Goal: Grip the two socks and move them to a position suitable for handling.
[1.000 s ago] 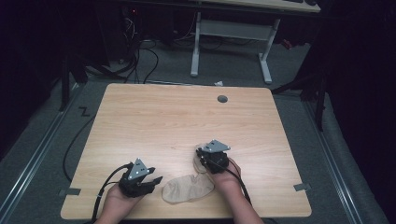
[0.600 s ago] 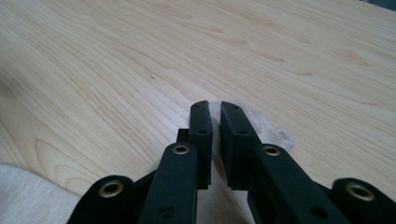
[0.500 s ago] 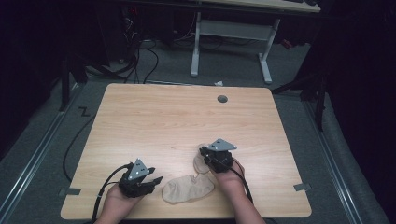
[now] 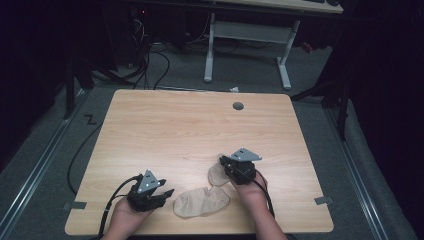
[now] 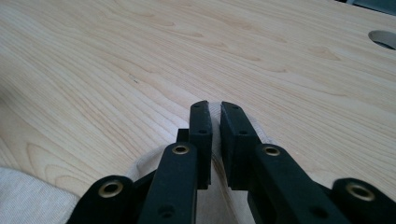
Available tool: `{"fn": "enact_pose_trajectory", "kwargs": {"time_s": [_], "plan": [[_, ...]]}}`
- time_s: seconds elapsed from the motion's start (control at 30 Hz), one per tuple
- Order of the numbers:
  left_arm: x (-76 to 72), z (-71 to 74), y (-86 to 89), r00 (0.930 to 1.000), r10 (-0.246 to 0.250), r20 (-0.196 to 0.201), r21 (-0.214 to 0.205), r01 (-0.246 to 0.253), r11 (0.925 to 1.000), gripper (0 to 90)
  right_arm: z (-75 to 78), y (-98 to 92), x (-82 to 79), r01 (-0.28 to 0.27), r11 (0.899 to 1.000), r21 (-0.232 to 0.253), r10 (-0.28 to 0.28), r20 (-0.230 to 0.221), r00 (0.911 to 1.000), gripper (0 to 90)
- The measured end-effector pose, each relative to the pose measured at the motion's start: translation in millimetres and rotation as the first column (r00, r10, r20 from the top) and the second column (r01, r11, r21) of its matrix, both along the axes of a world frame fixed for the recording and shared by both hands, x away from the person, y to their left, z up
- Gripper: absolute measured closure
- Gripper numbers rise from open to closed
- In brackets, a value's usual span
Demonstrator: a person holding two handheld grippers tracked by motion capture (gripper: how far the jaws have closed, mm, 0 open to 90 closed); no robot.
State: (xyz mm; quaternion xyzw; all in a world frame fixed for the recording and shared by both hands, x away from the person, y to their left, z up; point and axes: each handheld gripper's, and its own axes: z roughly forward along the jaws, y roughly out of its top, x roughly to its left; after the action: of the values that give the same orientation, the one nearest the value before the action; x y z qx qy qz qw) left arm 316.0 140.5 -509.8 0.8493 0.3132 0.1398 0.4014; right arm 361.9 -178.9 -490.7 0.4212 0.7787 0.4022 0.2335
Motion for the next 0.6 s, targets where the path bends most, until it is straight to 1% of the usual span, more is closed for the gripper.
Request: {"fn": "enact_pose_trajectory", "kwargs": {"time_s": [0.03, 0.2, 0.33, 0.5, 0.6], "plan": [[0.0, 0.0, 0.0, 1.0000, 0.000, 0.000, 0.000, 0.000, 1.0000, 53.3, 0.1, -1.3, -0.7, 0.008, 1.000, 0.007, -0.008, -0.005, 1.0000, 83.2], [0.1, 0.3, -0.2, 1.0000, -0.002, 0.001, 0.001, 0.002, 1.0000, 53.3, 0.8, -9.4, -1.3, 0.024, 1.000, 0.011, -0.024, 0.002, 0.9997, 83.2], [0.3, 0.5, -0.5, 1.0000, -0.002, 0.003, 0.002, 0.002, 1.0000, 53.3, 0.9, -15.3, -2.8, 0.039, 0.999, 0.005, -0.039, 0.005, 0.9992, 83.0], [0.3, 0.7, -0.6, 1.0000, -0.004, 0.006, 0.004, 0.004, 1.0000, 53.3, -0.3, -23.6, -4.4, 0.057, 0.998, 0.010, -0.057, 0.004, 0.9983, 82.7], [0.2, 0.7, -0.4, 1.0000, -0.004, 0.007, 0.006, 0.004, 1.0000, 53.3, -1.1, -29.7, -6.3, 0.074, 0.997, 0.001, -0.074, 0.003, 0.9973, 82.1]]}}
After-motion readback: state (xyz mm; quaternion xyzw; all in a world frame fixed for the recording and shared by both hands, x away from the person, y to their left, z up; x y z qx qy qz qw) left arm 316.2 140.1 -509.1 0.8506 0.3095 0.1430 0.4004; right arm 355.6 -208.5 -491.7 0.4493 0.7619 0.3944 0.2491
